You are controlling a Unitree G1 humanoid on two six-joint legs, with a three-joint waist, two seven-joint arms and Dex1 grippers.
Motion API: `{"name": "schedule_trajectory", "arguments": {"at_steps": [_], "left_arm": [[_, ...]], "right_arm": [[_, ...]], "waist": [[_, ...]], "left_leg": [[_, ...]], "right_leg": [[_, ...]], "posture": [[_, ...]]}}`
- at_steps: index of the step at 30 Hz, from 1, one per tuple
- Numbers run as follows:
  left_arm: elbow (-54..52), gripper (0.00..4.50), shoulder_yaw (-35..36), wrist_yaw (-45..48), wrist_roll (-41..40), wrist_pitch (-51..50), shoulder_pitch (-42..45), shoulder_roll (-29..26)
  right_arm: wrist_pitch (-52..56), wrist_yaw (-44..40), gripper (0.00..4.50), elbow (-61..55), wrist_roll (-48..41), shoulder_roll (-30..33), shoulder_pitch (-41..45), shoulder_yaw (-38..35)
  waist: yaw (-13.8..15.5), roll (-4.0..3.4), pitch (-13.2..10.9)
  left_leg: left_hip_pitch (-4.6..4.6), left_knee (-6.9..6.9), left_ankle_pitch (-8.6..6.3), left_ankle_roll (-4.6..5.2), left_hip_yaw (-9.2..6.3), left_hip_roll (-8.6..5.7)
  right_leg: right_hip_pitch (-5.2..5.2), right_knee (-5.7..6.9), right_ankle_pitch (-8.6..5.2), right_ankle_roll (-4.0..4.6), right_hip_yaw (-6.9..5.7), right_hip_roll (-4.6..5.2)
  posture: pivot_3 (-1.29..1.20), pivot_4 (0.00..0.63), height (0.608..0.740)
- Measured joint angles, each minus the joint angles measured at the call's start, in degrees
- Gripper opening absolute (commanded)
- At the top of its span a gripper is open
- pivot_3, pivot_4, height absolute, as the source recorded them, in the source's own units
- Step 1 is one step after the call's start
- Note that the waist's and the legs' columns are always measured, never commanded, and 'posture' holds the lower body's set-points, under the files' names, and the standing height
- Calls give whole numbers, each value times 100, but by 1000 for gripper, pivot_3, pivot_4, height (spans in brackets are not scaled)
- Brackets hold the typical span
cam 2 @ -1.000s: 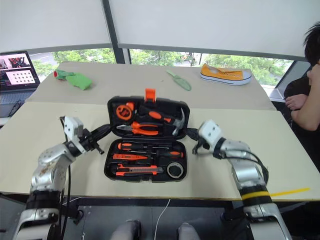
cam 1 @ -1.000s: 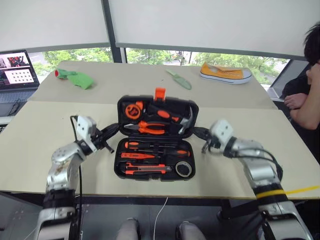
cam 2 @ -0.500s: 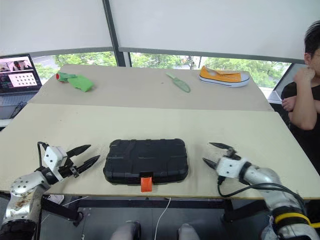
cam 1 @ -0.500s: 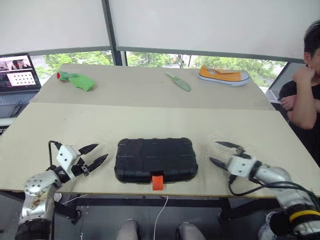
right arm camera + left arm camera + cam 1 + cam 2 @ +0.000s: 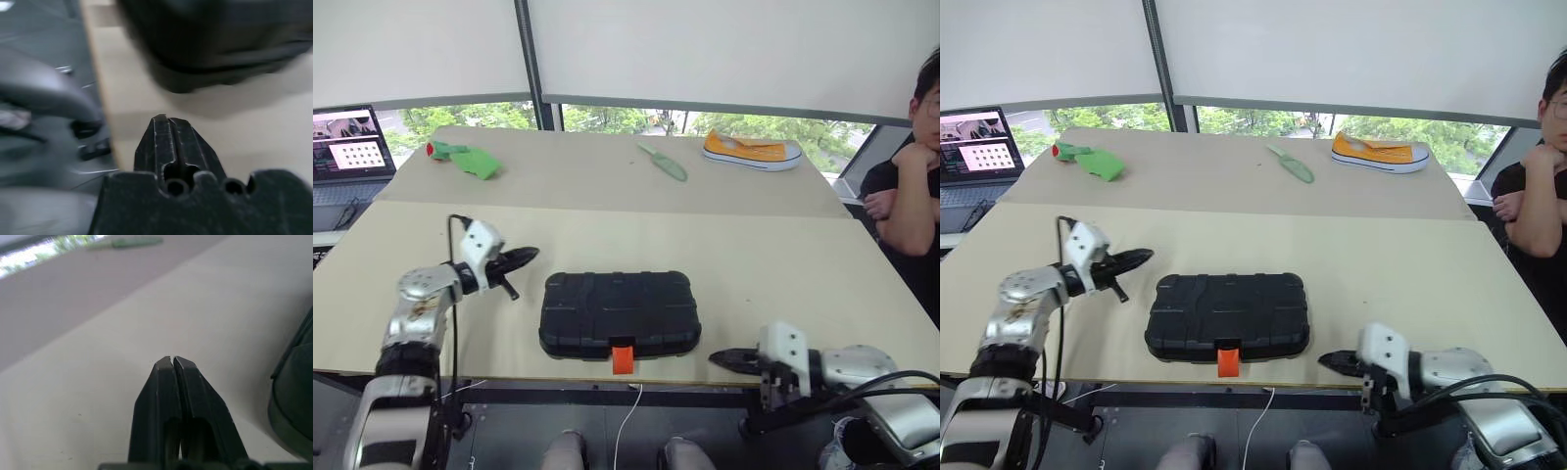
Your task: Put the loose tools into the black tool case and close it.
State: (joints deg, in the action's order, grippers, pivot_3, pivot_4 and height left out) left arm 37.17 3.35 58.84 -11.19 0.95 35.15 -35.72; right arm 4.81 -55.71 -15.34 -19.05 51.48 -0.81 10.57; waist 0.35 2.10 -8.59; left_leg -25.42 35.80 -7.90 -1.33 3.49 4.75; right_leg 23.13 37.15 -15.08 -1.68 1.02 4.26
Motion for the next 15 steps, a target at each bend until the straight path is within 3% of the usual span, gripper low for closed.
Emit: {"name": "schedule_trajectory", "arguments": {"at_steps": [6, 15], "left_arm": [[578, 0, -228, 503, 95, -73, 212, 44], [236, 0, 42, 674, -221, -668, -142, 21]], "right_arm": [[707, 67, 67, -15, 352, -539, 801, 441], [496, 551, 67, 1953, 987, -1872, 2401, 565]], "waist": [[-28, 12, -7], [-96, 20, -12]], "left_leg": [[-15, 1, -1, 1, -2, 2], [-15, 6, 1, 0, -2, 5]], "right_leg": [[12, 0, 4, 3, -2, -3], [10, 3, 12, 5, -3, -4]], "posture": [[0, 150, 740], [0, 150, 740]]}}
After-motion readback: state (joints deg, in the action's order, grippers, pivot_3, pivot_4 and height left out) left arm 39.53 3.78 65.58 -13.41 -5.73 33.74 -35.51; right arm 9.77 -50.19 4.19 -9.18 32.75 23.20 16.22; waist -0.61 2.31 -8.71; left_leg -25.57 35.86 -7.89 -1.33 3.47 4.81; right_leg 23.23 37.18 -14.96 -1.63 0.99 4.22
